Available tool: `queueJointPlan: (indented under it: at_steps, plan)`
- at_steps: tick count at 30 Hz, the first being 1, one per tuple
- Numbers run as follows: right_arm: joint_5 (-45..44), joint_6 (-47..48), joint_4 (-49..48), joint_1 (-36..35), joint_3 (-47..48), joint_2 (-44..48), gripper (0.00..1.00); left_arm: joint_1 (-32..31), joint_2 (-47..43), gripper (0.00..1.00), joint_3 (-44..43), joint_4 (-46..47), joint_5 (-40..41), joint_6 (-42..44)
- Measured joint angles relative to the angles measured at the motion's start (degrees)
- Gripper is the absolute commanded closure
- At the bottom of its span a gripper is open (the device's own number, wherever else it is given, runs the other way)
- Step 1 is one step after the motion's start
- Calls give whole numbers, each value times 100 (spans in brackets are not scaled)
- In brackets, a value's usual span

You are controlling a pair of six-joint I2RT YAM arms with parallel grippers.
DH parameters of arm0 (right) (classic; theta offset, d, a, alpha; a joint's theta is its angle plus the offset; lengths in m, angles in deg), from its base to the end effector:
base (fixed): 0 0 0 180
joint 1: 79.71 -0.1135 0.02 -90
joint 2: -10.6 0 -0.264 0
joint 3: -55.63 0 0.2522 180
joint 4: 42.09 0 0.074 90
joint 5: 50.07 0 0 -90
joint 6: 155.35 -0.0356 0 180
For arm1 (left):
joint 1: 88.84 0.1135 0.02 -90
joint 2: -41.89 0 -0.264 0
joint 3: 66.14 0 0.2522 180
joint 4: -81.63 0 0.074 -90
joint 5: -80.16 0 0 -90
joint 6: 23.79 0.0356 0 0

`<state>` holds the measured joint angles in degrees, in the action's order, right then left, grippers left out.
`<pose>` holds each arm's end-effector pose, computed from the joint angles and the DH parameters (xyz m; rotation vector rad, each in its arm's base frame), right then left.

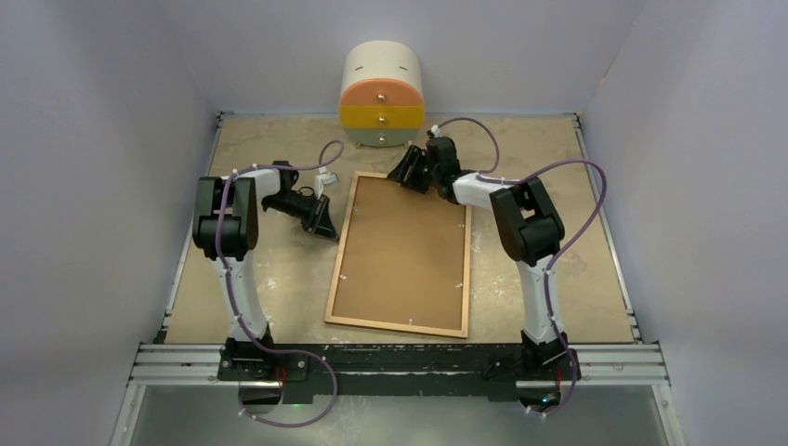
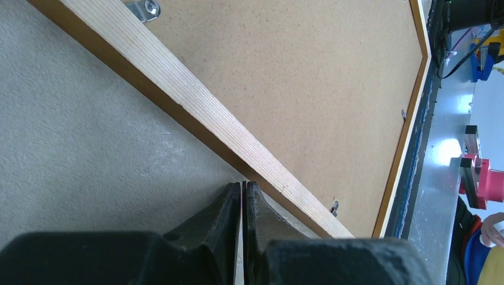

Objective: Put the photo into the frame
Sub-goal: Install the photo frame at the center of the board, then adjust the photo frame at the center of the board.

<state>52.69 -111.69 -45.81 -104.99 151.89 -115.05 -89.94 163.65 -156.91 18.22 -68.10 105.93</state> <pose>0.4412 0.2170 0.1572 0.2448 2.1457 0.9880 0.3674 -0.0373 0.1157 0.8339 2.3969 -1.3667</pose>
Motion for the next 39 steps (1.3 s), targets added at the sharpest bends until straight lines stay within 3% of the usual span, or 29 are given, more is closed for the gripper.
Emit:
queueJointPlan:
  at_steps: [10, 15, 18, 24, 31, 35, 39]
  plan:
    - [13, 13, -79, 0, 74, -76, 44, -48, 0, 90, 0, -70, 11, 39]
    - [-197, 42, 59, -9, -4, 74, 36, -70, -17, 90, 17, -81, 26, 59]
    - [-560, 129, 396, -74, -166, 439, 31, -70, -155, 90, 229, -74, 48, 129]
    - [-1261, 262, 1117, -387, -490, 1473, 30, -197, -575, 90, 964, 35, 144, 133]
    - [-1534, 382, 1862, -643, -1156, 2485, 29, -887, -748, 89, 1318, 529, 13, -310]
    - [-1823, 461, 2323, -748, -1495, 2743, 28, -1314, -811, 83, 1401, 719, -81, -461]
    - [-2138, 457, 2728, -1307, -1473, 2721, 29, -1185, -811, 64, 1182, 208, -354, -162]
